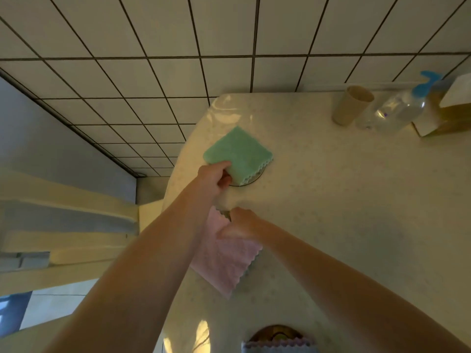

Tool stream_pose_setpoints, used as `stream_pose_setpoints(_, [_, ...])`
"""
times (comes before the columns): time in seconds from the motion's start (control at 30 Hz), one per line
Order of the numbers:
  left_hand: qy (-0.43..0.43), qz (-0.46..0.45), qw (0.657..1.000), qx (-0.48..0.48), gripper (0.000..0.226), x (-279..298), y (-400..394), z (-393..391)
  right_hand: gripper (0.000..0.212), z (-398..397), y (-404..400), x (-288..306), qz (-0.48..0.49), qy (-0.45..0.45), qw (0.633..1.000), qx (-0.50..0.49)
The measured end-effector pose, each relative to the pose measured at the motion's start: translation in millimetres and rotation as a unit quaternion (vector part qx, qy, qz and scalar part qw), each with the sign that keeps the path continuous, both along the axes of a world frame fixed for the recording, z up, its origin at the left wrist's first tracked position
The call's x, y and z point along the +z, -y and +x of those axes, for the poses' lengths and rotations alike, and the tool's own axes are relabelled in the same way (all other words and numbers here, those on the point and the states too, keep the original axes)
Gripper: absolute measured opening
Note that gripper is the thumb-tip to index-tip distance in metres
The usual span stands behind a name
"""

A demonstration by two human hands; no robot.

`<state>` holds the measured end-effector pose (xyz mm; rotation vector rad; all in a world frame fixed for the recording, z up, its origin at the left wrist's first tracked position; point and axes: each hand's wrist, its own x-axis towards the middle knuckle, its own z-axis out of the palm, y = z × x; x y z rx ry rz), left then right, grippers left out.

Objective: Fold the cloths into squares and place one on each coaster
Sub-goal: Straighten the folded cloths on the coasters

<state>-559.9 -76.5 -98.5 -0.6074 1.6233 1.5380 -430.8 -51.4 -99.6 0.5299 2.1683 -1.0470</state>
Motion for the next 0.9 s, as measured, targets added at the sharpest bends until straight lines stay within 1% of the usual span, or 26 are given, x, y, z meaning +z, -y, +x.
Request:
stream_pose_setpoints(0.07, [0.004,0.021,1.000,-0.003,0.024,0,-2,-3,0.032,-2,0,1,-0.001,-0.009,1.000,0.007])
stream_pose_setpoints(0.13, [0.008,0.047,0.999,0.007,0.034,1,-2,-6,0.033,-3,-1,2,-0.015,-0.010,1.000,-0.007])
stream_pose_setpoints(0.23, [0.007,0.063,0.998,0.020,0.044,-1,-2,-10,0.030,-4,-8,6,-0.085,0.027,0.994,-0.069])
stream_pose_setpoints(0.3, [0.003,0.060,0.998,0.018,0.046,-1,-1,-12,0.047,-1,-11,3,-0.108,0.059,0.988,-0.088])
stream_pose_setpoints(0.33, [0.000,0.059,0.998,0.009,0.046,-1,-1,-13,0.050,1,-12,0,-0.120,0.067,0.986,-0.097])
stream_pose_setpoints(0.4, [-0.005,0.068,0.998,-0.017,0.051,0,2,-15,0.062,8,-12,-4,-0.180,0.076,0.971,-0.137])
stream_pose_setpoints(0.43, [-0.006,0.071,0.997,-0.031,0.053,1,3,-17,0.067,12,-13,-5,-0.223,0.087,0.957,-0.165])
stream_pose_setpoints(0.47, [-0.008,0.072,0.996,-0.048,0.053,2,5,-19,0.063,16,-14,-4,-0.259,0.094,0.943,-0.188])
stream_pose_setpoints(0.57, [-0.009,0.073,0.992,-0.099,0.047,4,10,-28,0.025,29,-19,3,-0.349,0.094,0.903,-0.230])
stream_pose_setpoints(0.6, [-0.008,0.071,0.990,-0.118,0.045,5,11,-31,0.022,33,-19,4,-0.366,0.096,0.893,-0.243])
stream_pose_setpoints(0.7, [-0.003,0.071,0.983,-0.171,0.042,7,16,-39,0.036,41,-17,2,-0.380,0.112,0.873,-0.286])
stream_pose_setpoints(0.73, [-0.002,0.077,0.980,-0.183,0.043,7,17,-42,0.035,43,-17,3,-0.385,0.114,0.865,-0.302])
stream_pose_setpoints(0.83, [0.002,0.104,0.971,-0.215,0.046,5,17,-50,0.022,46,-17,2,-0.405,0.104,0.836,-0.355])
stream_pose_setpoints(0.87, [0.008,0.113,0.967,-0.229,0.046,5,16,-52,0.022,46,-14,1,-0.408,0.096,0.829,-0.369])
stream_pose_setpoints(0.9, [0.010,0.110,0.964,-0.244,0.046,4,14,-54,0.026,45,-10,-1,-0.410,0.084,0.824,-0.382])
